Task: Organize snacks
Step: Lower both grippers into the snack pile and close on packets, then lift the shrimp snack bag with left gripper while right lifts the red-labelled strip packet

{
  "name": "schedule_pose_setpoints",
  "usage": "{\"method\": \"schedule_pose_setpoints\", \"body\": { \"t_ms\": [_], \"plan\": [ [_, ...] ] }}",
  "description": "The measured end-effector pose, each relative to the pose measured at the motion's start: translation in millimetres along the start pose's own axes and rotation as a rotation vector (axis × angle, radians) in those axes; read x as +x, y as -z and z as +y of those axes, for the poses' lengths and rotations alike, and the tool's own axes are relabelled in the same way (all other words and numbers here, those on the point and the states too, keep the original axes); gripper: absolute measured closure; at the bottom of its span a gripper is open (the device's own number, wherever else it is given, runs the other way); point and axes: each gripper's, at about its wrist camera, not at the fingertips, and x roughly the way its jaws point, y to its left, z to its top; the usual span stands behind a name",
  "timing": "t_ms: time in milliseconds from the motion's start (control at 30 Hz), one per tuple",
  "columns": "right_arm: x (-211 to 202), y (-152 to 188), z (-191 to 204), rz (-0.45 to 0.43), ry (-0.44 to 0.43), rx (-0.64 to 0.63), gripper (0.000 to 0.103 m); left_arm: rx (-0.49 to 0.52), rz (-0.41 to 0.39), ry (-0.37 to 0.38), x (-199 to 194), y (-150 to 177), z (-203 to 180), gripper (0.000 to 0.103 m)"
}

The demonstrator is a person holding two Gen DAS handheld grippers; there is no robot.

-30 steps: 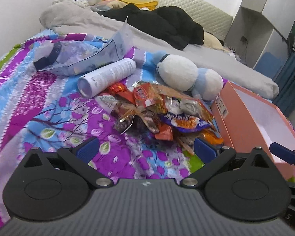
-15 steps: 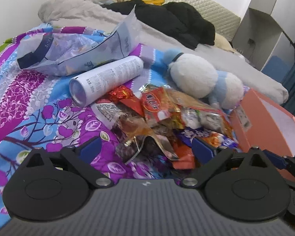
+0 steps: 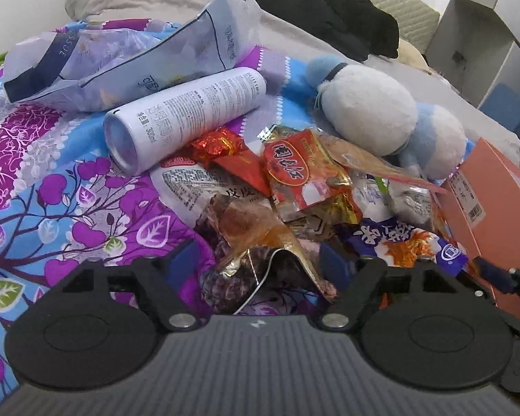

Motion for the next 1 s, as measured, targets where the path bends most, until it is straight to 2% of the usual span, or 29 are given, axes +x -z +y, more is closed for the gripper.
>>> {"method": "schedule_pose_setpoints", "body": {
  "t_ms": [67,133,167,200,367,467,1000],
  "plan": [
    [1,1,-1,0.003,-0.009,0.01,0.087,-0.012,0.004,0.001,1,1,1,0.034],
    [-1,0,0,-0.004,-0.003,0.008,0.092,-0.011,-0.002,0.001,-2,1,1,0.038],
    [-3,0,0,-0.01,-0.002,0.01,0.098,-0.002,-0.008,-0.004,-5,1,0,0.04],
    [-6,0,-1,-0.015,-0.005,0.012,0.099,0.002,-0.012,-0.006,-7,1,0,0.041],
    [-24,-2,-1,-0.037,-0.016,0.007,0.1,-0.008,-0.02,0.004,-26,3,5,0.051],
    [-39,-1,-3,-0.046,-0.029,0.013,0.101,-0.013,-0.018,0.015,-42,7,6,0.053],
    [-123,28,-7,-0.037,-0.107,0.027,0.101,-0.015,0.051,0.048,-124,62,-6,0.054]
  ]
}}
